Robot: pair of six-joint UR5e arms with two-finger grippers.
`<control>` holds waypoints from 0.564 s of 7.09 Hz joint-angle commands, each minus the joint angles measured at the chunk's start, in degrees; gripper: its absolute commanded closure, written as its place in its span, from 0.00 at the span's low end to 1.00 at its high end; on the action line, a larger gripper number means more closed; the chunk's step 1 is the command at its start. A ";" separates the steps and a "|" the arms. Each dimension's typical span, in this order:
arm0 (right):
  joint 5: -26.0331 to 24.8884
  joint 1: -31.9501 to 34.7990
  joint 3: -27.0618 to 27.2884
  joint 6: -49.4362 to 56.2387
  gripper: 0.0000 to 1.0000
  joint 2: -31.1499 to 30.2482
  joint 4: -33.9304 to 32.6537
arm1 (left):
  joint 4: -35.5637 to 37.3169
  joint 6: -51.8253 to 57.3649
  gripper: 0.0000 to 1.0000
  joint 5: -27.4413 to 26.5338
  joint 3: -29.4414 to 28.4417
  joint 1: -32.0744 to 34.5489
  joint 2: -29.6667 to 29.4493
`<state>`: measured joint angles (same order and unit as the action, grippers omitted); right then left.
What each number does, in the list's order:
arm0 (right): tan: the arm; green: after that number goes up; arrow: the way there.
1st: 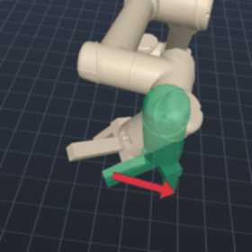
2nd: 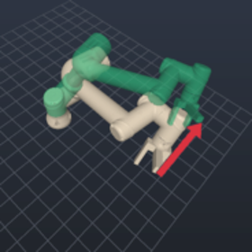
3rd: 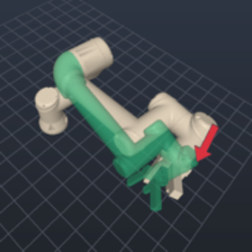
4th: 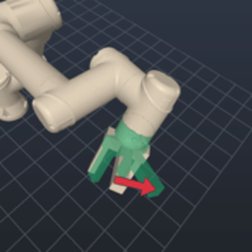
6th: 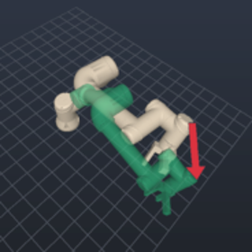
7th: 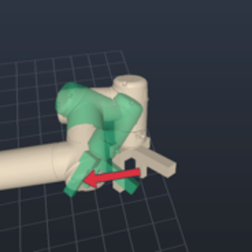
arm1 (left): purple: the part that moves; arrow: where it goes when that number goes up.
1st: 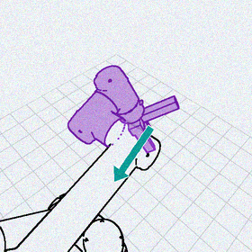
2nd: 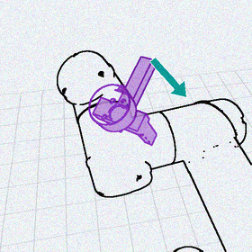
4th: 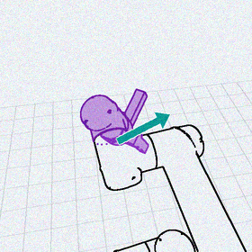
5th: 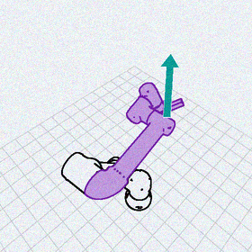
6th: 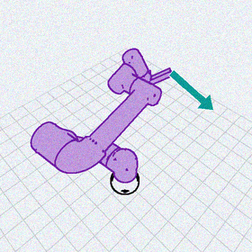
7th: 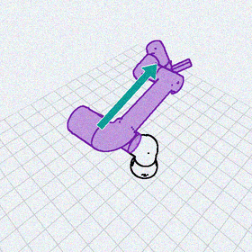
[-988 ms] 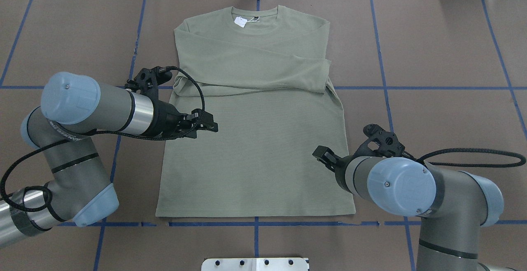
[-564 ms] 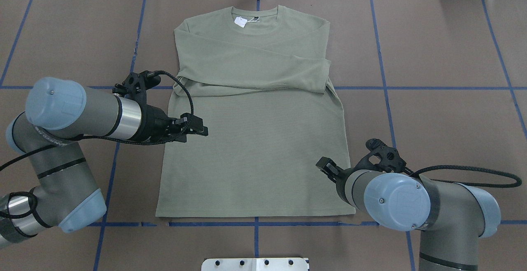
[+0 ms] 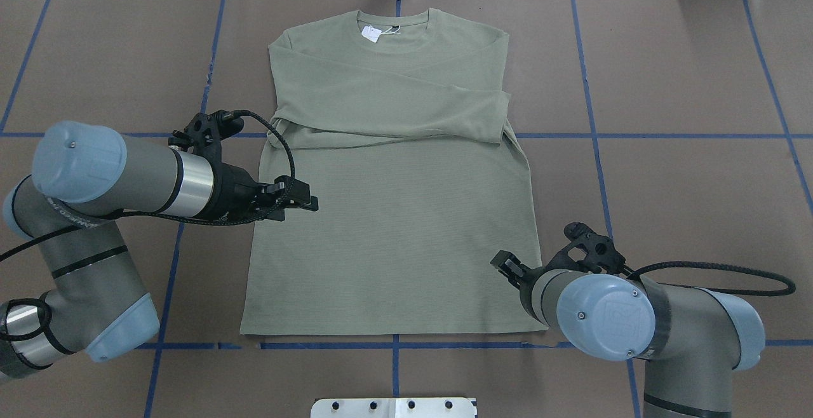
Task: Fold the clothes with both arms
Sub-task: 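Release the sleeve and withdraw the left gripper while the right gripper moves to the hem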
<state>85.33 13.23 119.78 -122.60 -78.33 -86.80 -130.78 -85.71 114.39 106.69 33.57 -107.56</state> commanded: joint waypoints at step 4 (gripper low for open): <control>4.48 -1.18 -2.28 -0.10 0.15 -1.29 0.06 | 0.00 -0.07 0.27 -0.05 0.10 0.00 -0.01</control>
<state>88.87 12.19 117.76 -122.73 -79.37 -86.75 -130.78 -85.78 114.30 106.78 33.57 -107.60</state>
